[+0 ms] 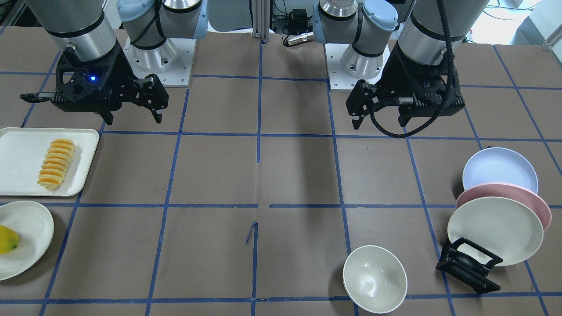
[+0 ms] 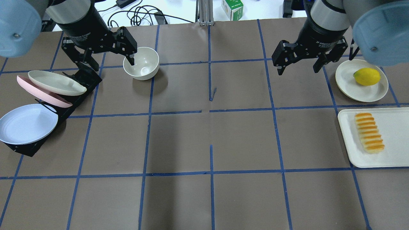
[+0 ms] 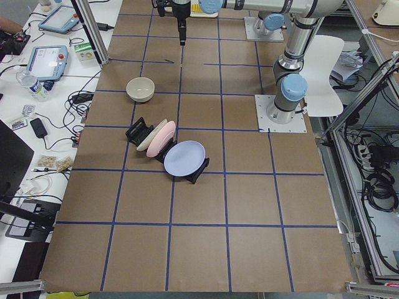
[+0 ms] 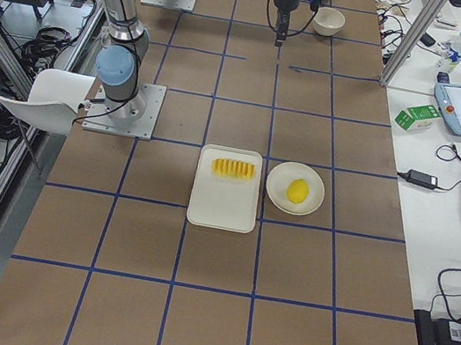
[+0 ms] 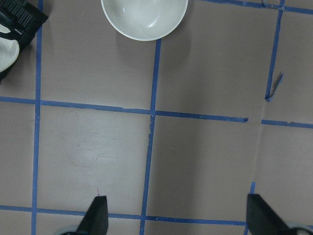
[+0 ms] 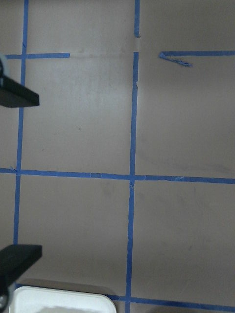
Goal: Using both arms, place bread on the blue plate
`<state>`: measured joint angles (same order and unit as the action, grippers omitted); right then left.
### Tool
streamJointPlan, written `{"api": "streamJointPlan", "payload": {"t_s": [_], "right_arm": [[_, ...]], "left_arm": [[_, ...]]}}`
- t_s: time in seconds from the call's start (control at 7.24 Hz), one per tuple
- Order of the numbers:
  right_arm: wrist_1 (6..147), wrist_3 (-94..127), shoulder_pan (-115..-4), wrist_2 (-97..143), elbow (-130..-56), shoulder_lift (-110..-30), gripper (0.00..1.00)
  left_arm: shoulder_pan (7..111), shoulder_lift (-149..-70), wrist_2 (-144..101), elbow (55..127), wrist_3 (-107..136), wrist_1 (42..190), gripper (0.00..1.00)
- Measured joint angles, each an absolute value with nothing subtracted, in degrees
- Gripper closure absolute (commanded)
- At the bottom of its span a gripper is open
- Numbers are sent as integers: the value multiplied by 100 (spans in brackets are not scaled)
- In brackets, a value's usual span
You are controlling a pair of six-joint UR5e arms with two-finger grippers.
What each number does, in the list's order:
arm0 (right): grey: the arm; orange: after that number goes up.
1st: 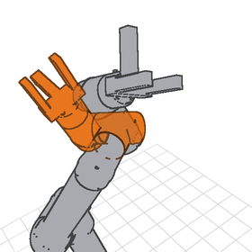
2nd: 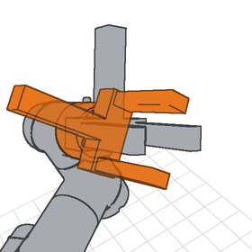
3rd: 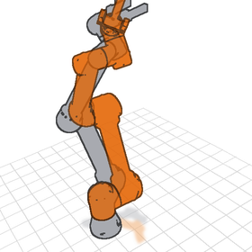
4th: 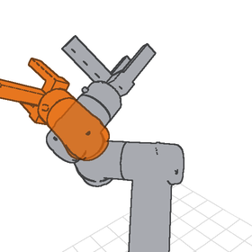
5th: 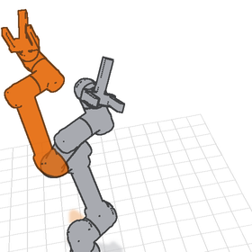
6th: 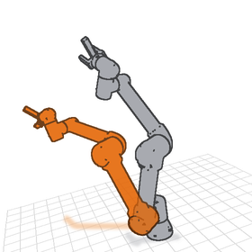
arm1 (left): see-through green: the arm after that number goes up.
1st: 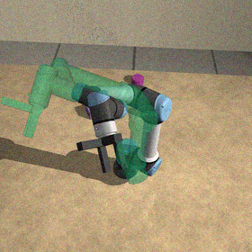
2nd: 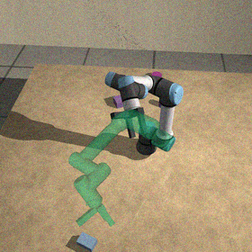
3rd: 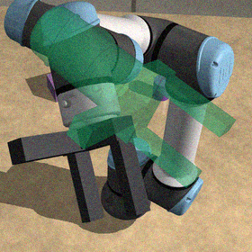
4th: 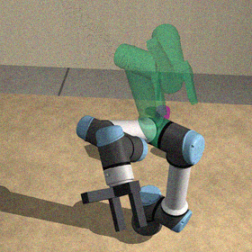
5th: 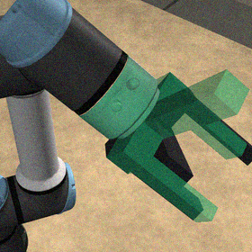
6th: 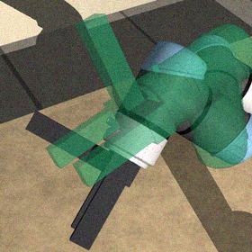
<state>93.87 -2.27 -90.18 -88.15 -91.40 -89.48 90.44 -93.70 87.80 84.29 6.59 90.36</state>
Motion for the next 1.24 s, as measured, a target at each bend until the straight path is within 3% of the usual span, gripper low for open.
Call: {"api": "streamJointPlan", "payload": {"t_s": [1.24], "right_arm": [[9071, -724, -8491, -9172, -8964, -8789, 0]], "left_arm": [[9044, -9384, 8780, 8413, 661, 9035, 0]]}}
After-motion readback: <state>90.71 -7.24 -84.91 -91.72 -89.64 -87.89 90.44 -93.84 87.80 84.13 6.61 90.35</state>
